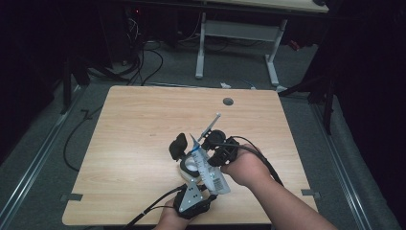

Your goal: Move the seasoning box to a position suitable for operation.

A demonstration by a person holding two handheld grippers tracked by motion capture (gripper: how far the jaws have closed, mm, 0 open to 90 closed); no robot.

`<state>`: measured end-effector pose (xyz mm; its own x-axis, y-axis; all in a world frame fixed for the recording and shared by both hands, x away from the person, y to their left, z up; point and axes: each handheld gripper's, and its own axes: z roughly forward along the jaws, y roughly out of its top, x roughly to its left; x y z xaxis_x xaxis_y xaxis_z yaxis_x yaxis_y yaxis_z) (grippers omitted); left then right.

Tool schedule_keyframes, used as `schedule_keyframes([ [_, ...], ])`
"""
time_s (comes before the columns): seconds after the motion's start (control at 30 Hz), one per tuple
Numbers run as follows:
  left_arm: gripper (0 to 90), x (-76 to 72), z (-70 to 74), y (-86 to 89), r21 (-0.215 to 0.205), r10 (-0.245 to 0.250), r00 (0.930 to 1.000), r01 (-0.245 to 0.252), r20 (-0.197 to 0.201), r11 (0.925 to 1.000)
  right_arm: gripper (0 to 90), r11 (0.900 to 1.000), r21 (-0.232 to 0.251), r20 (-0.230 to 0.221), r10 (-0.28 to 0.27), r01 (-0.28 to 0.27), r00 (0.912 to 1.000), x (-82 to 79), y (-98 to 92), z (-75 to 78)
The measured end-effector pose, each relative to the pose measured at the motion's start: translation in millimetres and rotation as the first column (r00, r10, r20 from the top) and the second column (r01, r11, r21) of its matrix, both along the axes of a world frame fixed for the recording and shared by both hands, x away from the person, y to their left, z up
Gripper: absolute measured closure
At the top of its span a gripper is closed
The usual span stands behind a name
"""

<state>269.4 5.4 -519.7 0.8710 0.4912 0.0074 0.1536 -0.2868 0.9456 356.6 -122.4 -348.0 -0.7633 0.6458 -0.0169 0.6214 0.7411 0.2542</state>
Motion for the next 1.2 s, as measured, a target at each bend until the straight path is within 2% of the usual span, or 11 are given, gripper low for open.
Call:
schedule_keyframes([
  [0.17,59.1,0.8,0.9,1.1,-0.004,-0.01,0.9999,0.01,-0.01,0.9999,89.8,1.0,0.002,-0.001,-0.002,0.002,1.0,0.4,0.9,-0.3],
  [0.43,49.3,0.7,2.9,6.3,0.001,-0.043,0.9989,0.043,-0.019,0.9991,89.8,1.0,0.001,-0.009,-0.001,0.001,1.0,1.3,1.2,-3.9],
  [0.57,47.1,1.1,3.2,13.7,0.027,-0.063,0.9979,0.063,-0.01,0.9976,89.9,1.0,0.0,-0.009,-0.02,0.02,0.9998,1.8,0.1,-4.0],
  [0.7,47.0,2.6,5.4,26.0,0.026,-0.056,0.9984,0.056,-0.005,0.9981,89.9,1.0,0.002,-0.013,-0.029,0.029,0.9995,2.3,-1.0,-3.4],
  [0.9,46.6,8.2,8.8,49.2,0.022,-0.023,0.9997,0.023,0.004,0.9995,89.9,0.999,0.007,-0.005,-0.037,0.037,0.9993,3.2,-1.0,-1.5],
  [1.2,46.3,23.0,10.2,95.6,0.006,0.07,0.9975,-0.07,0.011,0.9975,89.8,0.998,0.025,-0.014,-0.059,0.059,0.9982,4.3,-5.7,-1.0],
])
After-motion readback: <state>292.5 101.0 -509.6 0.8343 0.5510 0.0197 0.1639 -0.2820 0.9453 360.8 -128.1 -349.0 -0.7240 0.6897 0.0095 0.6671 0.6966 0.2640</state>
